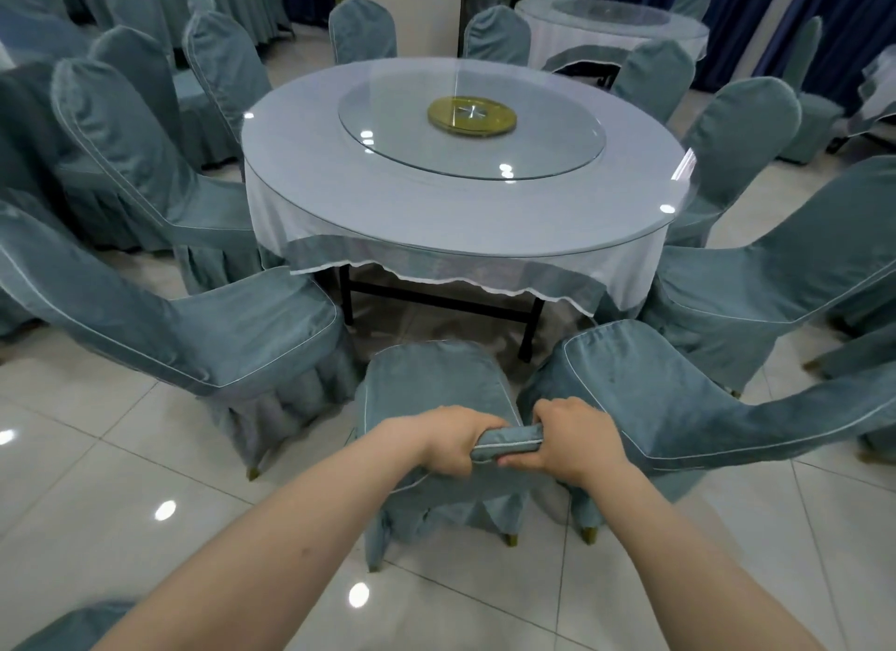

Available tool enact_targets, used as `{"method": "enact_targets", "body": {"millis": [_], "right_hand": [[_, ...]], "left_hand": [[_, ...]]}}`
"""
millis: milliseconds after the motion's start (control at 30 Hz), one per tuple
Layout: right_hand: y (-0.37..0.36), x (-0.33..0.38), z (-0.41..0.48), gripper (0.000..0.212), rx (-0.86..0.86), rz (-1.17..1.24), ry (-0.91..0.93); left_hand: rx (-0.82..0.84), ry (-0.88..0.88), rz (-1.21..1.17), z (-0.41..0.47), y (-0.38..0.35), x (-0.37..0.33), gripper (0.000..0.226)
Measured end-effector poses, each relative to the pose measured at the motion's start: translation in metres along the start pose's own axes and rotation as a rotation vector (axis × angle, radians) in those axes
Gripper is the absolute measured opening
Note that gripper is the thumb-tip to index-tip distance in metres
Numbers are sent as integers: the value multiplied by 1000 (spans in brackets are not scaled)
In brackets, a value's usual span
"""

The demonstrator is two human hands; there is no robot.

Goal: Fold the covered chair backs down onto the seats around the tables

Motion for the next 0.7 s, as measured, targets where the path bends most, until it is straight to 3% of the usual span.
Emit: {"method": "enact_targets", "body": {"millis": [433, 700], "right_hand": [[-8, 48, 0, 77, -32, -64, -16], [-12, 63, -11, 77, -36, 65, -186]], "left_hand": [[54, -24, -14, -29, 7, 34, 51], [-210, 28, 76, -49, 5, 36, 52]]}}
Point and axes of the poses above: each hand's wrist, its own z-axis towards the middle knuckle, its own y-axis out of the back of the hand, x = y × z, the point moved 4 cm from there along z, towards the middle knuckle, and after that the axes turned 4 degrees about x, right-handed, at the moved point
